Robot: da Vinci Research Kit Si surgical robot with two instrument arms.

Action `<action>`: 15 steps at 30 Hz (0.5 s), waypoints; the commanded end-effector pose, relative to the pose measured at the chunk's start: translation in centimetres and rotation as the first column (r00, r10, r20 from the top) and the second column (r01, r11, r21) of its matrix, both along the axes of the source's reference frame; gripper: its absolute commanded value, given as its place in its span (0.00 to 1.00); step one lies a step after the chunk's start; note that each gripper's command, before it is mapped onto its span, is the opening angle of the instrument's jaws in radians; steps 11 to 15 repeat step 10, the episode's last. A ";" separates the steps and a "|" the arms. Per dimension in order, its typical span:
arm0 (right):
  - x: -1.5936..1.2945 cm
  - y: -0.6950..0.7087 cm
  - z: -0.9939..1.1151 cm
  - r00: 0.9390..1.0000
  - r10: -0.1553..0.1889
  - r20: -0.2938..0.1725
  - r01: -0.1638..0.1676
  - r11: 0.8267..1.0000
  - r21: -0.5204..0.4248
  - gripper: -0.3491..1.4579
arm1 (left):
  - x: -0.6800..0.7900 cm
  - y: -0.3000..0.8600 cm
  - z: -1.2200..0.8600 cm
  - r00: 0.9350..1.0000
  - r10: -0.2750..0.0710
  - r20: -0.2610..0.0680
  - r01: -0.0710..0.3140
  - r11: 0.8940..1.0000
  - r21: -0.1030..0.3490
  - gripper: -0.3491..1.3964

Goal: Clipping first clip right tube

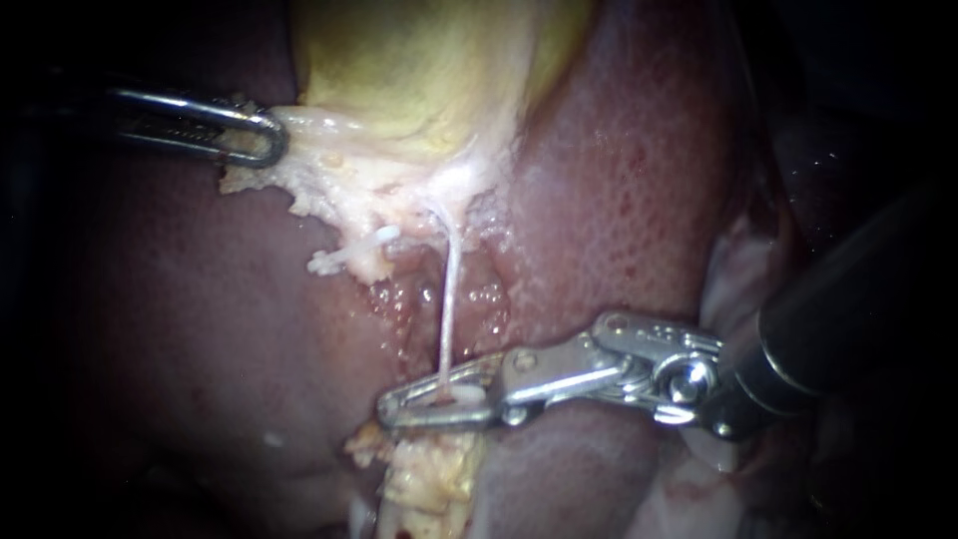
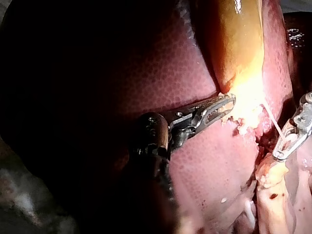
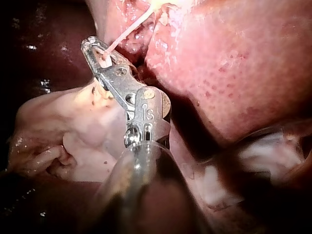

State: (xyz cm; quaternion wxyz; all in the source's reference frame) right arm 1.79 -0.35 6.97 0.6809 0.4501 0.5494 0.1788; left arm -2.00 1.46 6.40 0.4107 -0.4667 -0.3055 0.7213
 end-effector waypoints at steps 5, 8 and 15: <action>-0.02 0.01 0.01 1.000 -0.005 0.006 0.005 1.000 -0.004 0.00 | 0.00 0.00 0.00 1.000 0.000 0.000 0.000 1.000 0.000 0.00; -0.02 0.01 0.01 1.000 -0.005 0.006 0.005 1.000 -0.004 0.00 | 0.00 0.00 0.00 1.000 0.000 0.000 0.000 1.000 0.000 0.00; -0.02 0.01 0.01 1.000 -0.005 0.006 0.005 1.000 -0.004 0.00 | 0.00 0.00 0.00 1.000 0.000 0.000 0.000 1.000 0.000 0.00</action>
